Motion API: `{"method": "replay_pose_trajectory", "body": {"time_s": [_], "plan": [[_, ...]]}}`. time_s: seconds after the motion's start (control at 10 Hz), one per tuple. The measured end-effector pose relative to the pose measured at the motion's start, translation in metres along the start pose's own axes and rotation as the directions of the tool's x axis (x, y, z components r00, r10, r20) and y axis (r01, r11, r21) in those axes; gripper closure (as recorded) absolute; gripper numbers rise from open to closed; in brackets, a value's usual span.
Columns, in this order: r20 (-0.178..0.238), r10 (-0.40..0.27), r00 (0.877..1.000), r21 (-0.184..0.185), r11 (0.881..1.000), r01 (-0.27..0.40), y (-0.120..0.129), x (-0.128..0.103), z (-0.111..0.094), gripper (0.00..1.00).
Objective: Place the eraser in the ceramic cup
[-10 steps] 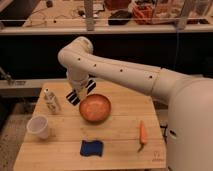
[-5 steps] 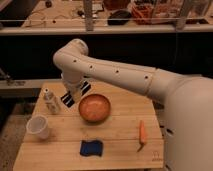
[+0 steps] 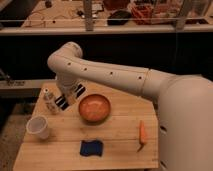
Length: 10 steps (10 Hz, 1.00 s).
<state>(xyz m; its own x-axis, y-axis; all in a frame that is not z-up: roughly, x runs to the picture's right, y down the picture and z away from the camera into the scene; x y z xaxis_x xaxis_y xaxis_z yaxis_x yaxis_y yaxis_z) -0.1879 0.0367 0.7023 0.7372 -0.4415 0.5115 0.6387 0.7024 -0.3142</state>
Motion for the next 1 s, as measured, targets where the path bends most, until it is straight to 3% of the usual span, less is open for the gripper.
{"method": "replay_pose_trajectory", "body": {"time_s": [1.0], "plan": [[0.049,-0.073,0.996,-0.005,0.997,0.073,-0.022,-0.039,0.023,0.99]]}}
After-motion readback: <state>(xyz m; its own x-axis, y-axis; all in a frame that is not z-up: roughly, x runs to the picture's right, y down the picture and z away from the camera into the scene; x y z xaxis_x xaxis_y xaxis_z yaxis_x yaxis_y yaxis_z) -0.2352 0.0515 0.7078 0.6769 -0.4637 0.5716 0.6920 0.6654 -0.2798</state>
